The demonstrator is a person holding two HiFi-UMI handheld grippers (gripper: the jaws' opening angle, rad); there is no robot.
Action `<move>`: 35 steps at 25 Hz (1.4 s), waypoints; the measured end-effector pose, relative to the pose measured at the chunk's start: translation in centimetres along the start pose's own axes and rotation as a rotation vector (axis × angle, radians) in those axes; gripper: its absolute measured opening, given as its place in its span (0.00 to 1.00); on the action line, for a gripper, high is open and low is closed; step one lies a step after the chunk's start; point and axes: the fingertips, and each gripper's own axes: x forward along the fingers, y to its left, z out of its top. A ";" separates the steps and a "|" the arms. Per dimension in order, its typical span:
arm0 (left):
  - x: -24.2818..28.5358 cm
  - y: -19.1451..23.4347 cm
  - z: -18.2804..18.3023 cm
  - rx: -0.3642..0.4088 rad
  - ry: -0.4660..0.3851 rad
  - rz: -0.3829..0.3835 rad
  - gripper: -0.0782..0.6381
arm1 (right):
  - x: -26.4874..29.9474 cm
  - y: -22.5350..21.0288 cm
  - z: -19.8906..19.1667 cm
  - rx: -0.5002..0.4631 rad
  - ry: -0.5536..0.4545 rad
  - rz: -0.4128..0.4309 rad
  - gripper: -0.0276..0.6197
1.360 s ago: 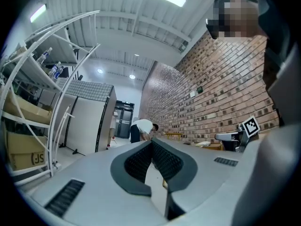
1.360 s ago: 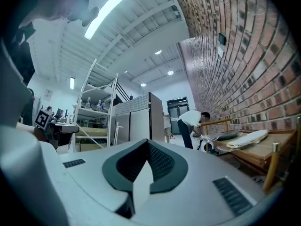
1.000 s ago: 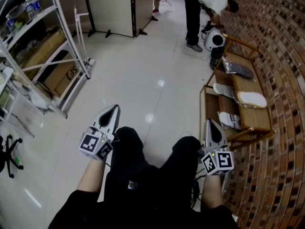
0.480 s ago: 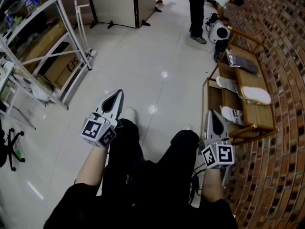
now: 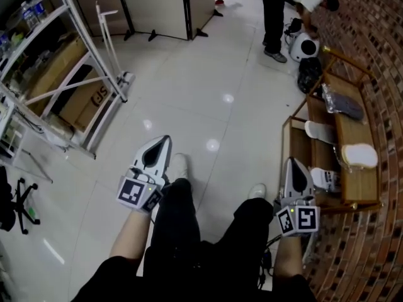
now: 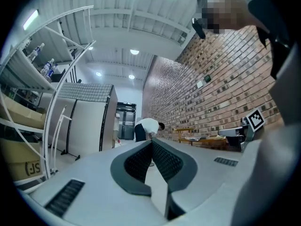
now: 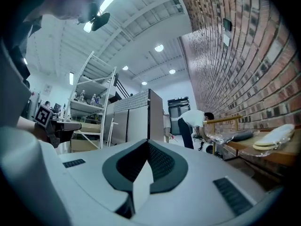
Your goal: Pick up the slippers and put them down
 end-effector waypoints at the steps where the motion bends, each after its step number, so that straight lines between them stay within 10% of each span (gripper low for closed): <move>1: 0.6 0.7 -0.1 -0.008 -0.001 0.007 0.11 | 0.5 0.0 0.0 -0.003 0.002 0.002 0.06; 20: 16.3 3.8 0.2 -0.077 -0.032 -0.115 0.11 | 9.2 -6.8 2.1 -0.004 -0.030 -0.119 0.06; 35: 26.5 -3.2 0.7 -0.134 -0.025 -0.396 0.11 | 5.4 -12.0 4.6 -0.039 -0.054 -0.352 0.06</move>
